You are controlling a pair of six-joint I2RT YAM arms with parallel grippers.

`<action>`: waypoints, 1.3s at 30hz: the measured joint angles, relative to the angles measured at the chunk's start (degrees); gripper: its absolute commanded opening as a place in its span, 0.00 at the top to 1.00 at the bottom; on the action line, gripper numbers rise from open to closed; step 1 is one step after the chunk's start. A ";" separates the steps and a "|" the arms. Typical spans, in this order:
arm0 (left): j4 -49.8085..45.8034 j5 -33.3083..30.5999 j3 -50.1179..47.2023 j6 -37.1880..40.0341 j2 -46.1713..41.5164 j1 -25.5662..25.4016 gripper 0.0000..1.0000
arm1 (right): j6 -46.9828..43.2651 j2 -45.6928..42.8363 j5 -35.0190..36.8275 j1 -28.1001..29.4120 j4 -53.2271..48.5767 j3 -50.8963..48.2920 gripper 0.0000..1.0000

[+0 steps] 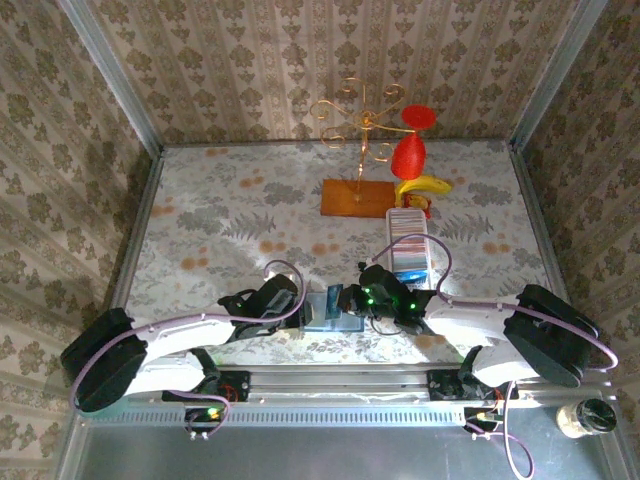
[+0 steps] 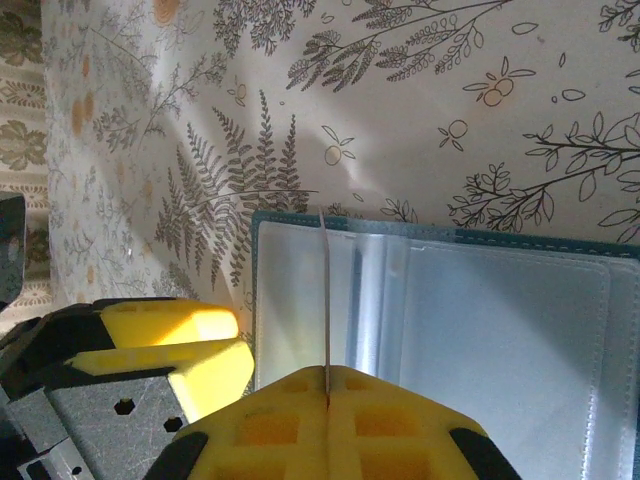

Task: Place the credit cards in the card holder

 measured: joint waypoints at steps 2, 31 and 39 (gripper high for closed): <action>0.42 0.02 0.00 0.00 0.37 -0.04 0.57 | 0.02 0.00 0.15 0.04 -0.13 0.00 1.00; 2.73 -1.73 1.68 -0.04 5.07 -1.99 0.74 | 2.69 -2.29 2.97 0.87 1.97 -3.52 1.00; 3.39 -1.57 1.73 -0.04 5.51 -2.34 0.75 | 3.69 -2.32 4.20 1.49 2.97 -4.15 1.00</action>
